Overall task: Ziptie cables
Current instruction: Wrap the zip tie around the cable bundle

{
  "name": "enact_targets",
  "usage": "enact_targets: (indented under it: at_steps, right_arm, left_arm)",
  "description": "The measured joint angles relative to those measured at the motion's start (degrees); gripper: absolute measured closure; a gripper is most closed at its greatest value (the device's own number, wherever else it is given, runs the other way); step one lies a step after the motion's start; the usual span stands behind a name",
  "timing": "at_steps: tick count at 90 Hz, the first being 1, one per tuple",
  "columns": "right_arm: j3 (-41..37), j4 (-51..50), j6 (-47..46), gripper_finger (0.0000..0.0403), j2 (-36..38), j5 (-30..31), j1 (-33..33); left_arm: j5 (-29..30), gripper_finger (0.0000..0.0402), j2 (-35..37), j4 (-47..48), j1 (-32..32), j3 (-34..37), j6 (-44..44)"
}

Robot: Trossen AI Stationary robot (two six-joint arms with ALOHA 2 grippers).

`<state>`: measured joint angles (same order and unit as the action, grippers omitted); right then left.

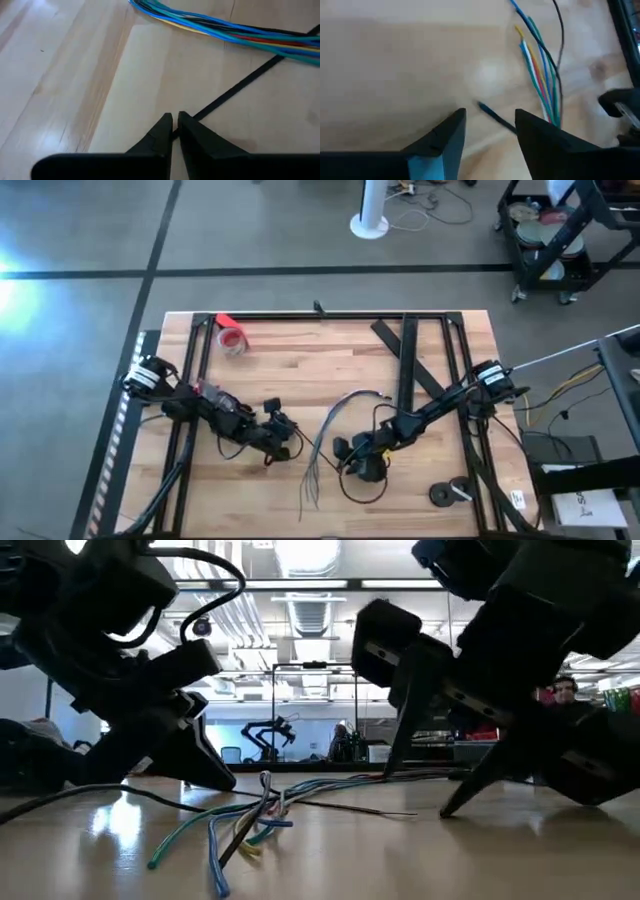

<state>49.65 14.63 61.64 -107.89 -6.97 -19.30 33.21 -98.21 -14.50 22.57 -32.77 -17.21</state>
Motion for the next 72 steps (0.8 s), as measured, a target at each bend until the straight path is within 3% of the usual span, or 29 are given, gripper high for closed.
enact_targets:
  at_steps: [33,72]
  right_arm:
    - [1.7,-3.4,11.8,0.0254,0.2,1.8,0.1]
    - [2.3,-0.2,11.7,0.0265,-1.7,0.8,-2.0]
  left_arm:
    - [-0.4,0.038,-0.1,-1.4,-0.1,0.0,-8.4]
    - [-1.9,0.038,-6.3,-7.0,-0.1,-2.2,-11.0]
